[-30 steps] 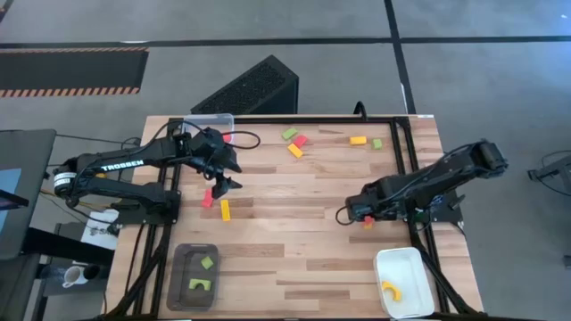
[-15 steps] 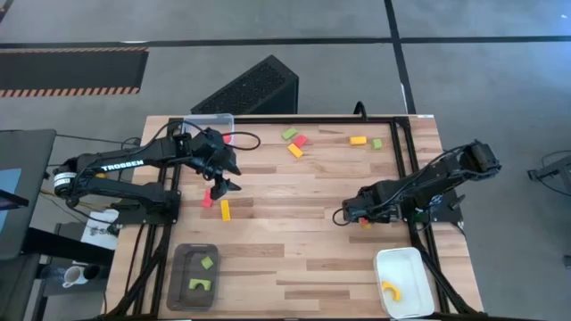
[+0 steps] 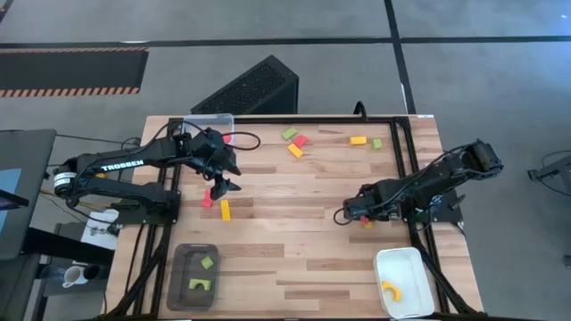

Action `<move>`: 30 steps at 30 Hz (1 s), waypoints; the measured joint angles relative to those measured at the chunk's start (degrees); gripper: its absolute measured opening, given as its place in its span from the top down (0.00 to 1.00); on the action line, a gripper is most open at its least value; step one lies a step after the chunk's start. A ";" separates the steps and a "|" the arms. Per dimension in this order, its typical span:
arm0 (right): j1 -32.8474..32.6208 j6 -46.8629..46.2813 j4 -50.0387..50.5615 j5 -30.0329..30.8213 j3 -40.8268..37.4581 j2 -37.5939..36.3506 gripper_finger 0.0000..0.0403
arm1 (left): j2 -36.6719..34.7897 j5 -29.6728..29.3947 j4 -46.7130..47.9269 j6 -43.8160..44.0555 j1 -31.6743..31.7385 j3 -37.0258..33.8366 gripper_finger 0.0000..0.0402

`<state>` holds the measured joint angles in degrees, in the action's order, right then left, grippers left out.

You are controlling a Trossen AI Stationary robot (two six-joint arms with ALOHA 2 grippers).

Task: Sort & place blocks by color
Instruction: Put the orange block into the white transparent bin

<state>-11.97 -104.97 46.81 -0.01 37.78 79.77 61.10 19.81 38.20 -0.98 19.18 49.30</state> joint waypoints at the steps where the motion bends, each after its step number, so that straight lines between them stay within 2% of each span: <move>1: 0.00 0.03 0.00 0.00 0.00 0.00 0.30 | 0.00 0.00 -0.02 0.00 0.00 0.00 0.35; 9: 0.00 0.63 -0.16 -0.02 0.00 0.02 0.43 | 0.00 -0.02 -0.12 0.13 0.00 0.00 0.35; 20: 0.04 4.20 2.53 0.00 2.98 -0.39 0.68 | 0.00 0.00 -0.20 1.23 0.00 0.00 0.35; 25: 0.50 7.34 6.41 0.37 6.69 -0.39 0.67 | 0.00 1.60 -1.02 2.08 0.00 0.00 0.35; 30: 0.86 12.87 8.14 3.41 12.18 -0.39 0.63 | 0.00 9.27 -9.24 7.59 0.00 0.00 0.35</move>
<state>-11.11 -92.10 54.95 3.40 49.96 79.37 61.10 29.07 28.96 6.62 19.18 49.30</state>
